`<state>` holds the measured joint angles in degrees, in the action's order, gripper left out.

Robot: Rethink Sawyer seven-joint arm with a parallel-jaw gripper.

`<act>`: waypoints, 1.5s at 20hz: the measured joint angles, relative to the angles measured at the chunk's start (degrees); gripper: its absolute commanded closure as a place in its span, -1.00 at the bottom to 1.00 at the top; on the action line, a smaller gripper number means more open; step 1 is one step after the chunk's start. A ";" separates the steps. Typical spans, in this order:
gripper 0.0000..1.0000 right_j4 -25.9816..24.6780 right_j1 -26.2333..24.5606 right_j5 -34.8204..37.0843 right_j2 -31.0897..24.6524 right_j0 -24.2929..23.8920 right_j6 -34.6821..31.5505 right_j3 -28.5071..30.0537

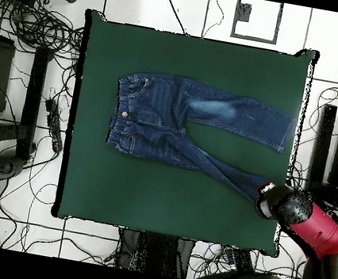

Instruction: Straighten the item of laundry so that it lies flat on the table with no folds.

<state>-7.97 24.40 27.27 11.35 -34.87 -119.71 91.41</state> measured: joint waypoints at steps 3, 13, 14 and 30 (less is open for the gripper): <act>-1.00 2.57 -0.05 4.93 0.14 0.45 0.00 0.00; -1.00 4.91 -0.22 8.68 1.03 1.12 0.00 -0.01; -1.00 4.89 -0.35 8.68 1.12 1.15 0.00 0.01; -1.00 8.83 -5.87 10.56 2.95 1.70 0.00 -1.48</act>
<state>0.86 18.54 37.83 14.30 -33.17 -119.71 89.93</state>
